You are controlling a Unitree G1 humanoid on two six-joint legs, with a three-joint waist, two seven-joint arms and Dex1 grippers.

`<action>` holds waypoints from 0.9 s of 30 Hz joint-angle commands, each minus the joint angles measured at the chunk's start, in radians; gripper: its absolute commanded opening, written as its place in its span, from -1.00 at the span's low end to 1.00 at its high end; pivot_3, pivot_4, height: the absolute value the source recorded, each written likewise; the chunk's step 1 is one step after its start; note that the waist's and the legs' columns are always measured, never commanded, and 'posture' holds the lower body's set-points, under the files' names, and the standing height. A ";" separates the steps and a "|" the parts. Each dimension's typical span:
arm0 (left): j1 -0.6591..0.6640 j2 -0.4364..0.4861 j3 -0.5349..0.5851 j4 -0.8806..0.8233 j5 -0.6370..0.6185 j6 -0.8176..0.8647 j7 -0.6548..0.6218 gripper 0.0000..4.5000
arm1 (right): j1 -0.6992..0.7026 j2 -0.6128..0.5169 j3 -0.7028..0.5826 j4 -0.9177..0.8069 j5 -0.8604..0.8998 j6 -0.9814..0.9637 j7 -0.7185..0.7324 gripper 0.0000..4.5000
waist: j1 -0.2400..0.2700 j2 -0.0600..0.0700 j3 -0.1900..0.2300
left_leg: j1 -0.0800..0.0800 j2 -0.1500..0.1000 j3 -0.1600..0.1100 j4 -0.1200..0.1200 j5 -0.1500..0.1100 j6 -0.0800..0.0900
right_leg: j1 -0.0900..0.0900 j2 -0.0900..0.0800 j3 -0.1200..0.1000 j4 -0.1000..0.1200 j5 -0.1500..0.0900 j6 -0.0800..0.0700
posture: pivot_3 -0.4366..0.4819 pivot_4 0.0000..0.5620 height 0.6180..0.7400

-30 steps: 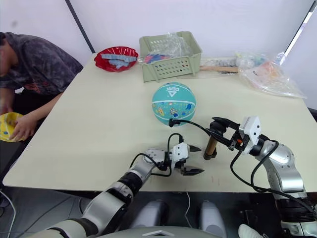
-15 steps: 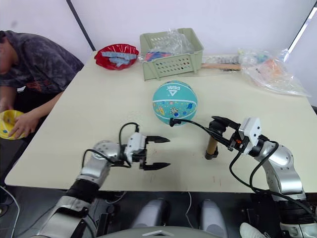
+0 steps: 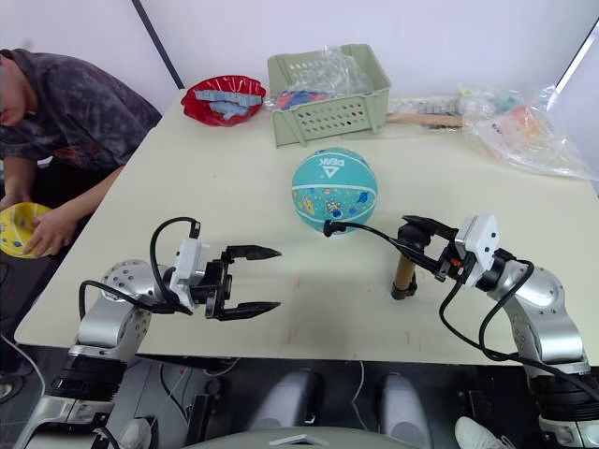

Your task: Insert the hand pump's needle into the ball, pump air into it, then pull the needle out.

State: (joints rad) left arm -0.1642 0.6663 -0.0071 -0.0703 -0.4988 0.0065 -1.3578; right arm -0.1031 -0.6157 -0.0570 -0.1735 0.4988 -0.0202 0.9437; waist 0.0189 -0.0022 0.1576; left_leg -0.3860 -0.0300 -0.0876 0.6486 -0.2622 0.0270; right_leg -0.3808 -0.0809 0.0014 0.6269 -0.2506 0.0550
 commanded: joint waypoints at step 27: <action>-0.016 -0.033 -0.003 -0.144 -0.030 0.103 0.094 1.00 | -0.290 -0.209 0.049 0.596 -0.703 -0.900 -0.212 -0.28 | -0.008 0.006 0.012 | -0.012 0.000 0.011 0.001 0.003 -0.006 | -0.015 0.010 0.005 0.004 0.004 0.006 | -0.05 -0.47 1.00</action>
State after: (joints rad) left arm -0.1742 0.6355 -0.0113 -0.1763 -0.5179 0.1191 -1.2630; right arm -0.3818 -0.7912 0.0058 0.4173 -0.1699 -0.8506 0.7676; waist 0.0112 0.0036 0.1693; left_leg -0.3975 -0.0306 -0.0761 0.6502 -0.2587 0.0214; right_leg -0.3964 -0.0713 0.0066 0.6316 -0.2461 0.0614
